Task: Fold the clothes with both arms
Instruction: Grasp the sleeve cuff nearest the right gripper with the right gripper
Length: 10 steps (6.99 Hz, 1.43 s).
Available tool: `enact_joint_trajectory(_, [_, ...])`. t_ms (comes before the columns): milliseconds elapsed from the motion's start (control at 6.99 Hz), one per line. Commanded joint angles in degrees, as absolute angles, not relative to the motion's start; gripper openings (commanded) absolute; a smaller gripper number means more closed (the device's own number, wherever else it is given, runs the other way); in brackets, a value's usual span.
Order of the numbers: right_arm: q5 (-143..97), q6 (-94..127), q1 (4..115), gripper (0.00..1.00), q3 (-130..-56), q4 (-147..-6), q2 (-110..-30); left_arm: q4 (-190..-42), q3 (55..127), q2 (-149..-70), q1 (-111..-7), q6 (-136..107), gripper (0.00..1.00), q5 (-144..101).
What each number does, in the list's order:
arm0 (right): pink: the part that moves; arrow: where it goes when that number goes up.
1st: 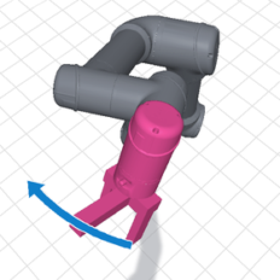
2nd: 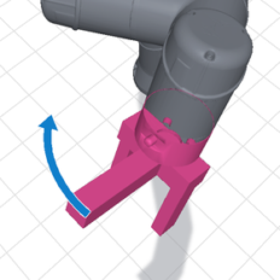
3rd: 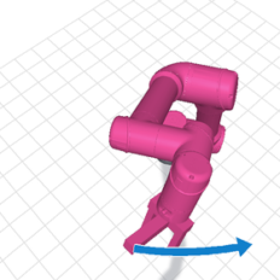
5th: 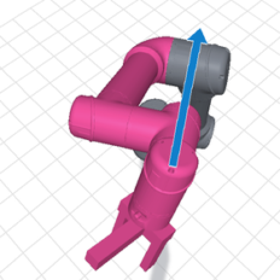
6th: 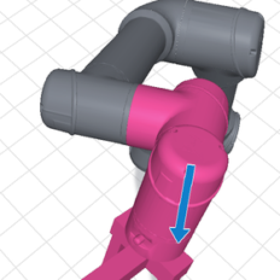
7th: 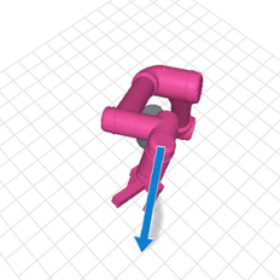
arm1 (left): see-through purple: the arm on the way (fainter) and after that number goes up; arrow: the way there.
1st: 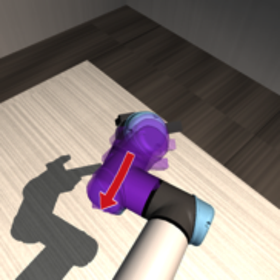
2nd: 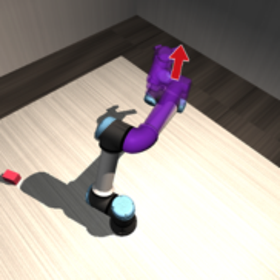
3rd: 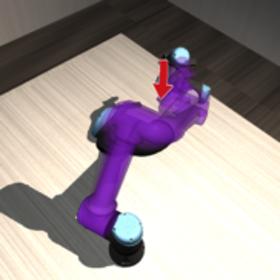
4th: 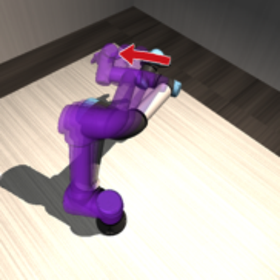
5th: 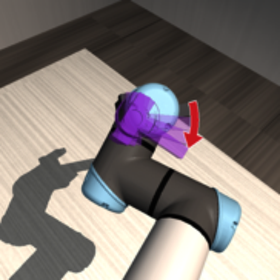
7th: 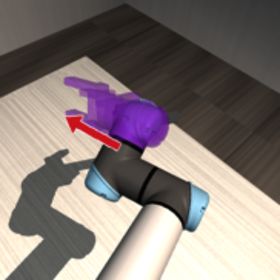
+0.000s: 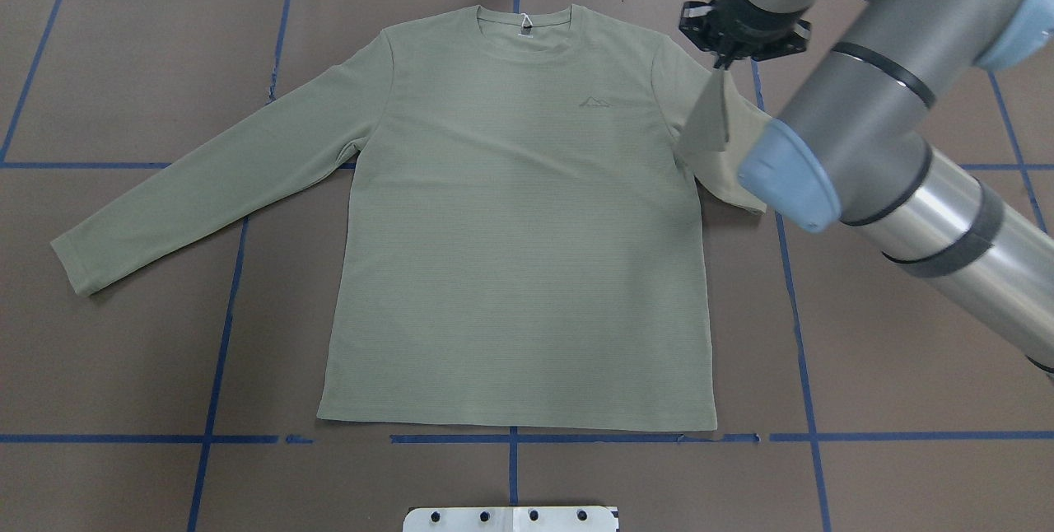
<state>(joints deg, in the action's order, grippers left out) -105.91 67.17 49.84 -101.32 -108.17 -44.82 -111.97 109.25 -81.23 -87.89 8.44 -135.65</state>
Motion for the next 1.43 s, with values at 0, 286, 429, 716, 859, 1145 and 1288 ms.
enact_joint_trajectory(0, [-99.43,68.99,45.03,0.0,-86.2,-108.73,-27.4,-111.97,109.16,-81.21,-87.89,8.44,1.0,-135.62])
enact_joint_trajectory(286, [-88.48,73.01,36.35,0.0,-74.5,-99.82,-21.2,-111.97,108.29,-81.3,-87.89,8.52,1.0,-135.7])
enact_joint_trajectory(429, [-83.02,75.04,32.21,0.0,-69.57,-94.01,-21.01,-111.97,108.28,-81.3,-87.89,8.53,1.0,-135.7])
enact_joint_trajectory(716, [-81.21,79.08,30.06,0.0,-64.97,-92.46,-15.94,-111.97,108.28,-81.3,-87.89,8.53,1.0,-135.7])
enact_joint_trajectory(859, [-81.21,81.28,29.97,0.0,-60.51,-92.29,-13.04,-111.97,108.28,-81.3,-87.89,8.53,1.0,-135.7])
enact_joint_trajectory(1145, [-79.28,85.31,29.97,0.0,-56.53,-87.74,-11.95,-111.97,108.19,-81.21,-87.89,8.53,1.0,-135.7])
enact_joint_trajectory(1288, [-79.28,87.43,29.97,0.53,-55.56,-86.93,-11.52,-111.97,108.37,-81.3,-87.89,8.44,1.0,-135.62])
